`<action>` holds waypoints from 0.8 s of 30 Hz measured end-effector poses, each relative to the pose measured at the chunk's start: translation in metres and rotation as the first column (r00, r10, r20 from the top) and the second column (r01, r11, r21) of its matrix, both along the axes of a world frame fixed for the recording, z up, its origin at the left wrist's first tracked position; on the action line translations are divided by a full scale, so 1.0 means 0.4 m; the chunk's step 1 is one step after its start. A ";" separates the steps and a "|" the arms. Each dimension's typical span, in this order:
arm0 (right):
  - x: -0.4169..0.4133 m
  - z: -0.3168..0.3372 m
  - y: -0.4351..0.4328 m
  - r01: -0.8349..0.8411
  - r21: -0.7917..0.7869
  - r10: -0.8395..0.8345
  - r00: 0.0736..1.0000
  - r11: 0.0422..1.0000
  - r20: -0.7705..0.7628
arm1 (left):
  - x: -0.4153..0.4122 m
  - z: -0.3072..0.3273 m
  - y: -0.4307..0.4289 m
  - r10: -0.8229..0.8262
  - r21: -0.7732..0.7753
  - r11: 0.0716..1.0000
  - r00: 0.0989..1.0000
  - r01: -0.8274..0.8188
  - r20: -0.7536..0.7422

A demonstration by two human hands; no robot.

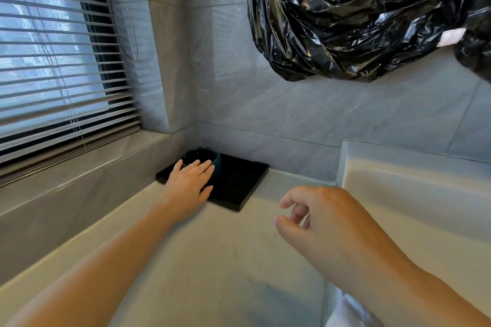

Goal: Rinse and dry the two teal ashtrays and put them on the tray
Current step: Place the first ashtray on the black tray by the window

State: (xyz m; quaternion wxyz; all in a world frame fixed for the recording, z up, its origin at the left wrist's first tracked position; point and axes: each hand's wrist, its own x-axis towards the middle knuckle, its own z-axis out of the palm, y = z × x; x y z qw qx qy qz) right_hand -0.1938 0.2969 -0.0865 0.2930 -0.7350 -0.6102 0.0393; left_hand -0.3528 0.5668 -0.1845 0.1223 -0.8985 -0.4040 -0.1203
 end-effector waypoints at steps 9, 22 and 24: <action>0.003 -0.006 0.001 0.003 -0.014 -0.003 1.000 1.000 0.006 | -0.012 -0.003 0.021 0.209 -0.033 0.977 0.974 -0.213 -0.081; -0.002 0.010 -0.003 -0.005 -0.046 0.008 0.996 0.999 0.084 | -0.019 0.113 -0.163 0.144 -0.233 0.965 0.985 -0.118 0.099; -0.003 0.022 -0.003 -0.004 -0.011 0.006 0.993 1.000 0.114 | -0.039 0.154 -0.246 0.086 -0.225 0.973 0.984 -0.049 0.154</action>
